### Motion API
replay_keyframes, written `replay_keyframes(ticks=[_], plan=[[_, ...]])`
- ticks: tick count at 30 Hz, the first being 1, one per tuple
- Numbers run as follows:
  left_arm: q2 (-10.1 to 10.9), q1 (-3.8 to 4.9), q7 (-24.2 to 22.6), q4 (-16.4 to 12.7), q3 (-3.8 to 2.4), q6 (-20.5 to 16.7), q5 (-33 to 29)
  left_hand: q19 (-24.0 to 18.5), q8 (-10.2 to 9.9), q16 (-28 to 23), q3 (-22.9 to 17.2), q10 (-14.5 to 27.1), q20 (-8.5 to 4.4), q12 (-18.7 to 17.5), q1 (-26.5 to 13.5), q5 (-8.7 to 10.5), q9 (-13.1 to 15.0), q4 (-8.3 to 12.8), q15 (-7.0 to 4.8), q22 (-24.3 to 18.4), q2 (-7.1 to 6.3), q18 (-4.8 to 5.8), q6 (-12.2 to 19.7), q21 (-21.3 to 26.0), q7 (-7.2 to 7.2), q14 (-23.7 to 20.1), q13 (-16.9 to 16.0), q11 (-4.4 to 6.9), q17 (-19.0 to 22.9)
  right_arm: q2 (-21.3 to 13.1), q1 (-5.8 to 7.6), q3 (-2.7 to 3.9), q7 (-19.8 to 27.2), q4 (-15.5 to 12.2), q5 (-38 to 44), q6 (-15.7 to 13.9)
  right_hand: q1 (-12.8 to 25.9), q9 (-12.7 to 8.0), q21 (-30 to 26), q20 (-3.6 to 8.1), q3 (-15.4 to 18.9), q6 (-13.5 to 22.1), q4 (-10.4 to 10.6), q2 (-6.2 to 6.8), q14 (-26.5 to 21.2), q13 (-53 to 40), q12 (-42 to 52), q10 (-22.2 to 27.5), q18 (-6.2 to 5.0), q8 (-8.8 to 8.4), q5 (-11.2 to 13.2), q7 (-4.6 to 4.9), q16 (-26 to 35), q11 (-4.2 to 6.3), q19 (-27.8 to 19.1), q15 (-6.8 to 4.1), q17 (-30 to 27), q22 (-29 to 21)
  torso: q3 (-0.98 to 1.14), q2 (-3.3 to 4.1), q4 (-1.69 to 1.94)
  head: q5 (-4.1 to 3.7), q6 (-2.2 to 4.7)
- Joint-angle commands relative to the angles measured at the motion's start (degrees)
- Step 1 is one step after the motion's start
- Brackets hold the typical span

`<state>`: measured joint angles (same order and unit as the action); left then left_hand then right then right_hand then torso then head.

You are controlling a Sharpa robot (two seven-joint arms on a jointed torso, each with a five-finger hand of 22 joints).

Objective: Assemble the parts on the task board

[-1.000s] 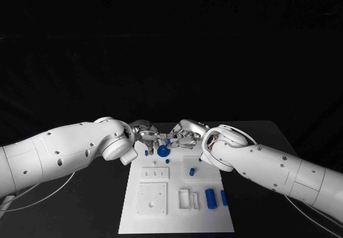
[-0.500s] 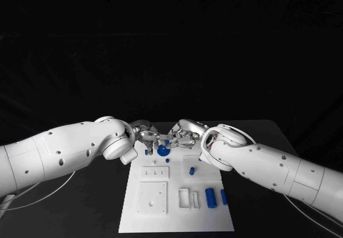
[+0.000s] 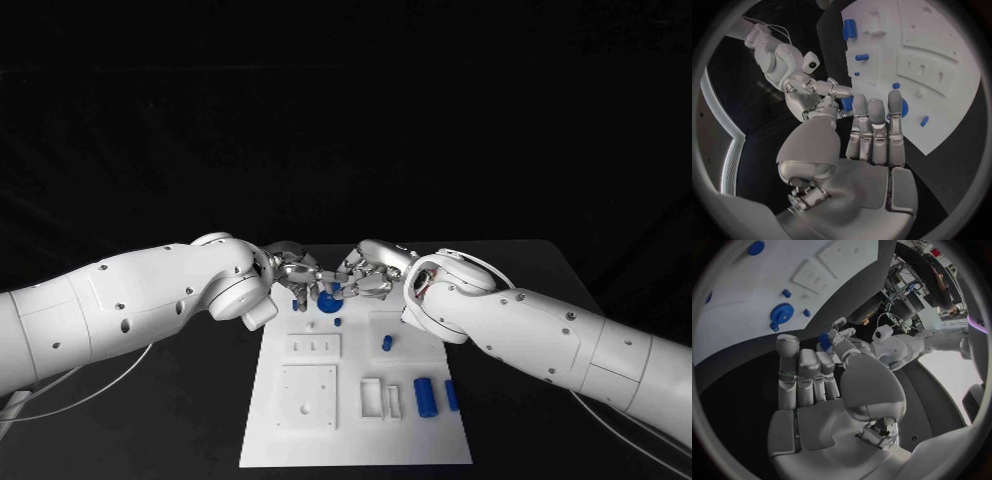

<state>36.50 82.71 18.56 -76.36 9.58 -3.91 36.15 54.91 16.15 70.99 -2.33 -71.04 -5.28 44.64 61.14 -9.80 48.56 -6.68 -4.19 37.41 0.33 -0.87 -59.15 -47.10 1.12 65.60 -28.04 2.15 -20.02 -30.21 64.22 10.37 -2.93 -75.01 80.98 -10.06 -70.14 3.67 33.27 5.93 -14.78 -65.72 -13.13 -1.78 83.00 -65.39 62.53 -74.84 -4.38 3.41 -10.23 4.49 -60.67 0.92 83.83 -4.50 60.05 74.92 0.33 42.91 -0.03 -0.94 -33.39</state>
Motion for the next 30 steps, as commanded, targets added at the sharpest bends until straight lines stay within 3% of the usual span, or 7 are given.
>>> replay_keyframes(ticks=[1,7,20,25,29,30], plan=[[-0.25,0.03,0.00,-0.03,-0.02,0.57,0.38,0.38,0.05,0.35,0.14,0.21,-0.07,-0.22,0.37,-0.17,-0.11,1.00,-0.21,0.13,1.22,0.45,0.05,0.36,0.06,-0.12,0.06,0.19,0.06,0.15,0.00,-0.02,-0.14,-0.03,0.56,0.97,-0.28,0.06,0.24,0.29,0.08,-0.34,0.30,0.36,0.03,-0.04,0.09,-0.13,-0.32,0.16,-0.20,-0.08,0.40,0.34,3.04,-0.54,-0.06,2.98,0.00,0.00,-0.03,-0.01,-0.12],[-0.36,0.02,0.02,0.02,-0.02,0.97,0.37,0.36,-0.07,0.34,-0.80,0.29,-0.16,-0.28,3.71,-0.87,-0.27,3.47,-0.31,0.33,3.22,0.52,0.19,0.49,-0.17,-0.14,0.07,0.35,0.05,0.26,0.00,-0.05,-0.19,0.08,0.59,1.12,-0.28,0.06,0.24,0.29,0.08,-0.34,0.30,0.36,0.03,-0.04,0.09,-0.13,-0.32,0.16,-0.20,-0.08,0.40,0.34,3.04,-0.54,-0.06,2.98,0.01,0.00,0.02,-0.08,-0.20],[-0.81,-0.02,0.75,0.57,0.02,2.24,0.50,0.31,-0.73,0.40,-1.00,0.36,-0.25,-0.34,5.18,-3.87,-1.43,5.78,-0.37,0.88,3.49,0.58,-0.09,0.57,-0.26,-0.20,0.05,0.43,0.01,0.39,-0.01,-0.09,-0.38,0.08,0.65,1.29,-0.30,0.06,0.43,0.28,0.08,-0.33,0.42,0.41,0.02,0.01,-0.01,-0.06,-0.35,0.16,-0.37,-0.08,0.44,0.35,3.05,-0.54,-0.09,2.98,0.07,0.06,-0.03,-0.10,-0.45],[-0.87,-0.06,0.98,0.61,0.04,2.67,0.53,0.27,-1.13,0.38,-1.82,0.45,-0.27,-0.45,5.34,-8.34,-2.01,6.09,-0.39,1.02,3.45,0.59,0.00,0.65,-0.27,-0.24,0.09,0.46,0.01,0.50,-0.03,-0.13,-0.57,0.27,0.73,1.41,-0.34,0.06,0.42,0.28,0.06,-0.34,0.43,0.41,0.04,-0.01,0.00,-0.06,-0.35,0.16,-0.49,-0.08,0.42,0.35,3.05,-0.54,-0.08,2.97,0.04,0.04,0.00,-0.14,-0.61],[-0.83,-0.08,1.08,0.57,0.05,2.80,0.54,0.22,-1.58,0.27,-3.61,0.67,-0.29,-0.75,5.76,-14.63,-2.66,6.85,-0.41,1.18,3.11,0.56,0.22,0.68,-0.20,-0.36,0.24,0.45,0.06,0.56,-0.06,-0.18,-0.64,0.41,0.76,1.43,-0.35,0.06,0.41,0.28,0.03,-0.34,0.43,0.41,0.04,-0.01,0.00,-0.05,-0.36,0.16,-0.56,-0.08,0.43,0.35,3.04,-0.54,-0.08,2.96,0.04,0.06,0.08,-0.17,-0.72],[-0.81,-0.08,1.12,0.57,0.05,2.86,0.54,0.17,-1.69,0.21,-4.25,0.63,-0.27,-0.83,5.57,-15.42,-2.94,7.04,-0.38,1.23,2.88,0.55,0.20,0.71,-0.17,-0.36,0.29,0.42,0.10,0.57,-0.06,-0.19,-0.65,0.42,0.76,1.42,-0.35,0.06,0.40,0.28,0.01,-0.34,0.43,0.40,0.03,-0.02,0.00,-0.05,-0.36,0.16,-0.62,-0.08,0.43,0.35,3.04,-0.54,-0.08,2.95,0.05,0.07,0.09,-0.18,-0.75]])
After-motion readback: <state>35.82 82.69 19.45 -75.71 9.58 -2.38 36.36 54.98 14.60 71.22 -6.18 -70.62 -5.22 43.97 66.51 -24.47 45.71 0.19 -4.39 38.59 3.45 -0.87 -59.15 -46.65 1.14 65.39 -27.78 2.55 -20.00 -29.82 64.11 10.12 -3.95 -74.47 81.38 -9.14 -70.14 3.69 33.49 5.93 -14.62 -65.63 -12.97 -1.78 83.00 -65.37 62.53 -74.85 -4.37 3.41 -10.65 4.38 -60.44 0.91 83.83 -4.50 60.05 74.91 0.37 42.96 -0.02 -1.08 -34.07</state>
